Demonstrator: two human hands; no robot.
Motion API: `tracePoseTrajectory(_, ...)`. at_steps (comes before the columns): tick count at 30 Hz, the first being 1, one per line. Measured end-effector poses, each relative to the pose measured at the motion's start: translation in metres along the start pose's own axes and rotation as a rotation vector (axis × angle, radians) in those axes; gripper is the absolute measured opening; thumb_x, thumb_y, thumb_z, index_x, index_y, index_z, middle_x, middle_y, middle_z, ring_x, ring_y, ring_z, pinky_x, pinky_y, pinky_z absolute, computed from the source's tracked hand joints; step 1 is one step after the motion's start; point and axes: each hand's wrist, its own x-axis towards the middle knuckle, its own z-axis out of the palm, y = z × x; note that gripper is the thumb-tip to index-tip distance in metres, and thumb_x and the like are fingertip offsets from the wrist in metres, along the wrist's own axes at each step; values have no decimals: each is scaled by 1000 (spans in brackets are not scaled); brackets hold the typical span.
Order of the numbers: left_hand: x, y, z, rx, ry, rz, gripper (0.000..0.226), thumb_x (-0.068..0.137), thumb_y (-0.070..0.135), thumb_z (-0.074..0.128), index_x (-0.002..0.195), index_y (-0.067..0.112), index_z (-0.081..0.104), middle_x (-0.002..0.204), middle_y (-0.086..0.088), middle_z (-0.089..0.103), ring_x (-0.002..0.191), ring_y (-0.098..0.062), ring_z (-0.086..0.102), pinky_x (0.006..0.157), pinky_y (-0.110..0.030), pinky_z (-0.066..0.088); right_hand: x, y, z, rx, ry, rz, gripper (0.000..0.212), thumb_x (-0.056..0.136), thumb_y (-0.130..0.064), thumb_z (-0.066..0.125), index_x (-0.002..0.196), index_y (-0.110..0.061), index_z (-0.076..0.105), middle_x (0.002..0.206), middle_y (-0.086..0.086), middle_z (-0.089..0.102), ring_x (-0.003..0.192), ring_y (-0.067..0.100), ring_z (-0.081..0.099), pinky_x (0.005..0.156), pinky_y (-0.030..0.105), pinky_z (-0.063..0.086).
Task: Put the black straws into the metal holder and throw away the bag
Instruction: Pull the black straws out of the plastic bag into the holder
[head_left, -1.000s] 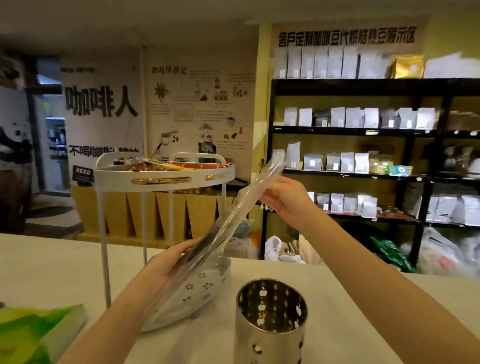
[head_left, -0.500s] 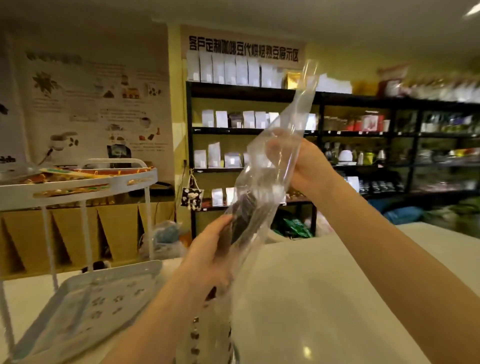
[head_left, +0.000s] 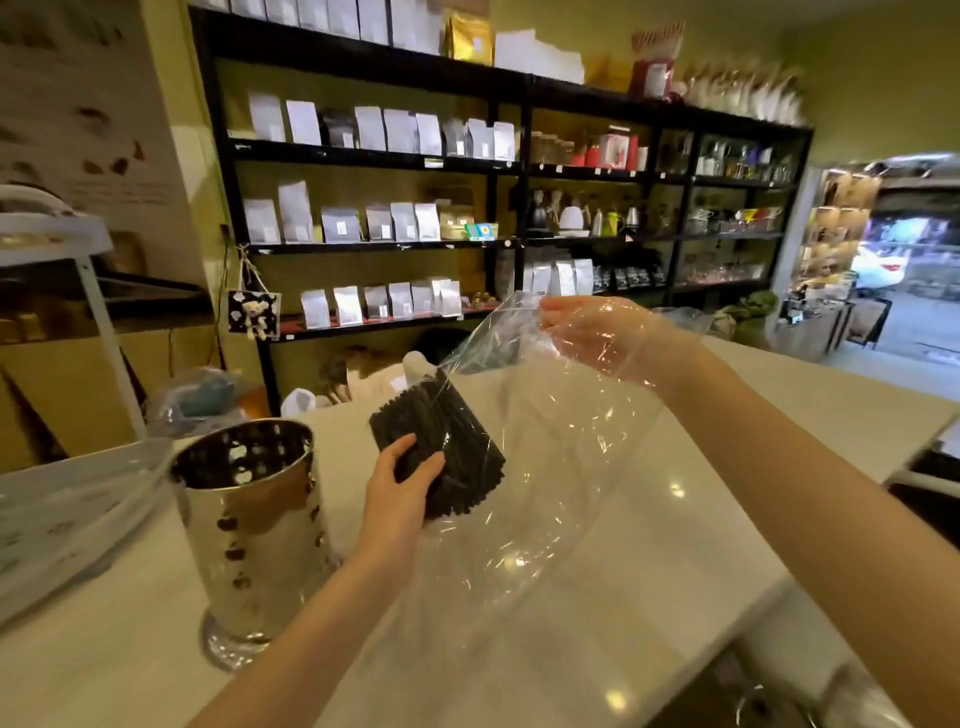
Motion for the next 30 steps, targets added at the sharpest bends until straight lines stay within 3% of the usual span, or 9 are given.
tracePoseTrajectory(3,0,-20,-10,142,49,58,43,87,16,55,127,24,41,125,-4,46,103,-23,54,66,-29,54,-2,29,-23,-232,-41,98,18,83,0,60,88,-14,70,72,-3,73,65,9,69,63,23,57)
tracePoseTrajectory(6,-3,-38,-20,253,89,87,45,86,13,54,127,22,39,132,-9,45,107,-23,53,84,-39,52,0,63,-37,-448,-48,149,19,84,1,59,98,-7,69,78,-1,74,70,10,68,65,24,58)
tracePoseTrajectory(10,-1,-56,-32,435,108,78,47,86,16,54,129,25,36,134,-9,40,110,-23,50,88,-42,52,2,109,-40,-617,-62,208,23,80,1,64,102,-4,69,93,10,69,74,16,64,62,21,59)
tracePoseTrajectory(14,2,-61,-33,559,133,56,51,86,19,55,132,22,33,135,-13,38,114,-28,50,90,-42,51,9,138,-36,-589,9,216,24,82,2,61,105,-1,66,92,12,66,72,16,61,58,19,57)
tracePoseTrajectory(18,0,-62,-31,670,125,45,54,87,24,53,135,16,29,143,-12,27,128,-30,37,104,-46,38,18,170,-30,-497,228,166,25,79,8,60,103,2,65,89,16,62,67,21,57,48,16,51)
tracePoseTrajectory(20,-3,-64,-31,767,106,78,56,87,26,52,136,14,27,149,-14,16,135,-31,26,111,-46,28,21,186,-27,-601,329,115,26,78,8,59,101,0,66,88,16,62,76,24,56,55,16,49)
tracePoseTrajectory(22,-7,-64,-32,867,91,103,57,88,29,49,137,14,25,153,-16,1,141,-32,10,115,-46,16,21,194,-24,-822,351,76,33,76,2,62,108,-5,65,102,17,65,93,24,58,77,24,47)
tracePoseTrajectory(25,-13,-62,-36,992,5,196,54,92,29,41,140,17,20,155,-10,-8,142,-25,-8,114,-40,0,5,183,-5,-1113,257,-36,43,78,-12,68,120,-13,58,128,11,56,121,28,45,96,33,37)
tracePoseTrajectory(30,-19,-55,-52,1110,-233,427,49,95,25,31,142,17,18,155,0,6,142,-11,-1,109,-20,-1,-68,170,55,-941,-109,-357,25,86,-16,62,110,-11,65,107,6,69,102,20,59,91,28,41)
